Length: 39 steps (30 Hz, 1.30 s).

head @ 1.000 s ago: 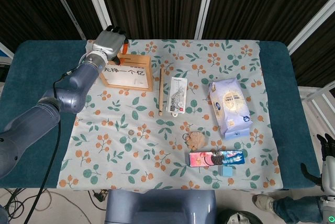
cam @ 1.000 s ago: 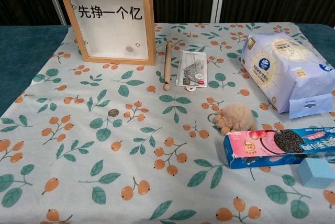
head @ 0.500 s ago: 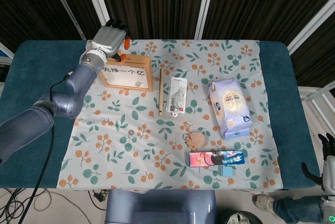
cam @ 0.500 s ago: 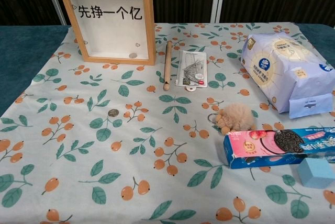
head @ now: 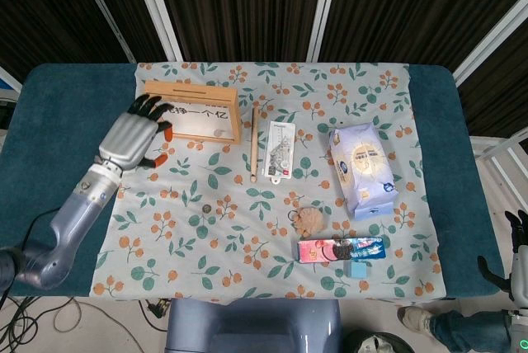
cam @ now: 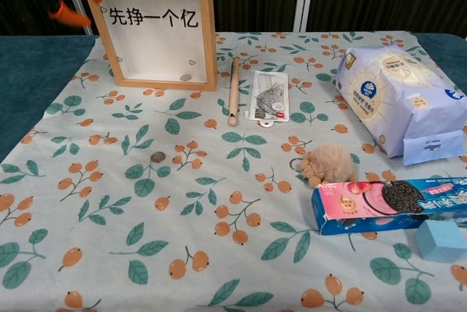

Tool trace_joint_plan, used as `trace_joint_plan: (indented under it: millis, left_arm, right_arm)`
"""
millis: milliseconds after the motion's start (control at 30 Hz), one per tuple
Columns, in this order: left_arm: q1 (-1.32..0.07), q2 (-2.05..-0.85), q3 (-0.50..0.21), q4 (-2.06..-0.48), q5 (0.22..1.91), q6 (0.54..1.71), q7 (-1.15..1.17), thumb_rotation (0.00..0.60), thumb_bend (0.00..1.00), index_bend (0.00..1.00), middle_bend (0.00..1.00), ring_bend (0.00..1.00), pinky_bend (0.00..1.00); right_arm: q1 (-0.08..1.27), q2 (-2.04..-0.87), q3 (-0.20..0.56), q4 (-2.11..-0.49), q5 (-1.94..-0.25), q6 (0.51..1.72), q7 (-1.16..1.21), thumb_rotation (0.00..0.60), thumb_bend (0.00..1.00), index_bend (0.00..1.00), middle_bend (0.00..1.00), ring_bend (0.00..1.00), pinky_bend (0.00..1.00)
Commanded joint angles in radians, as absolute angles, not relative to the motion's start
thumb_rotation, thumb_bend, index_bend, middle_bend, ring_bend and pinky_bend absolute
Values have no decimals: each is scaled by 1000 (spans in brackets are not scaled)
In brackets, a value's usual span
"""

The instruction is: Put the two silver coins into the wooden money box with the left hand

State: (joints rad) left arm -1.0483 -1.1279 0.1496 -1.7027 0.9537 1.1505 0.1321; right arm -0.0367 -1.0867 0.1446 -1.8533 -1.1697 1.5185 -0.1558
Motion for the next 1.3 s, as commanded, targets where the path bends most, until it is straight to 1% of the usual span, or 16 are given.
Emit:
trace_joint_plan:
  millis: [33, 233, 367, 667, 767, 1000, 1167, 1300]
  left_arm:
    - [-978, -1265, 188, -1645, 1031, 1126, 106, 600, 164, 517, 125, 0, 0]
    - [-973, -1435, 152, -1467, 1074, 1039, 105, 600, 158, 515, 122, 0, 0]
    - [-972, -1514, 133, -1394, 1085, 984, 107, 600, 145, 515, 120, 0, 0]
    - [-946, -1630, 105, -1274, 1115, 990, 206, 600, 135, 498, 113, 0, 0]
    - [-934, -1654, 91, -1258, 1133, 1012, 226, 600, 133, 498, 112, 0, 0]
    - [-907, -1678, 69, -1238, 1164, 1054, 297, 600, 88, 493, 103, 0, 0]
    - [-891, -1679, 47, -1244, 1172, 1035, 323, 600, 16, 485, 95, 0, 0]
    - [-882, -1677, 29, -1250, 1178, 1023, 331, 600, 1, 484, 93, 0, 0]
  right_arm:
    - [-37, -1086, 144, -1855, -1167, 1516, -155, 600, 369, 126, 46, 4, 0]
    - [-40, -1082, 151, -1857, -1157, 1521, -147, 600, 369, 126, 46, 4, 0]
    - [-41, -1078, 153, -1858, -1151, 1519, -141, 600, 369, 126, 46, 4, 0]
    - [-41, -1073, 156, -1862, -1145, 1516, -136, 600, 368, 125, 46, 4, 0]
    - [-41, -1073, 156, -1861, -1147, 1517, -136, 600, 369, 126, 46, 4, 0]
    - [-41, -1072, 155, -1862, -1145, 1517, -136, 600, 369, 126, 46, 4, 0]
    - [-41, -1072, 156, -1861, -1143, 1517, -137, 600, 369, 125, 46, 4, 0]
    - [-41, -1071, 157, -1862, -1143, 1519, -136, 600, 369, 126, 46, 4, 0]
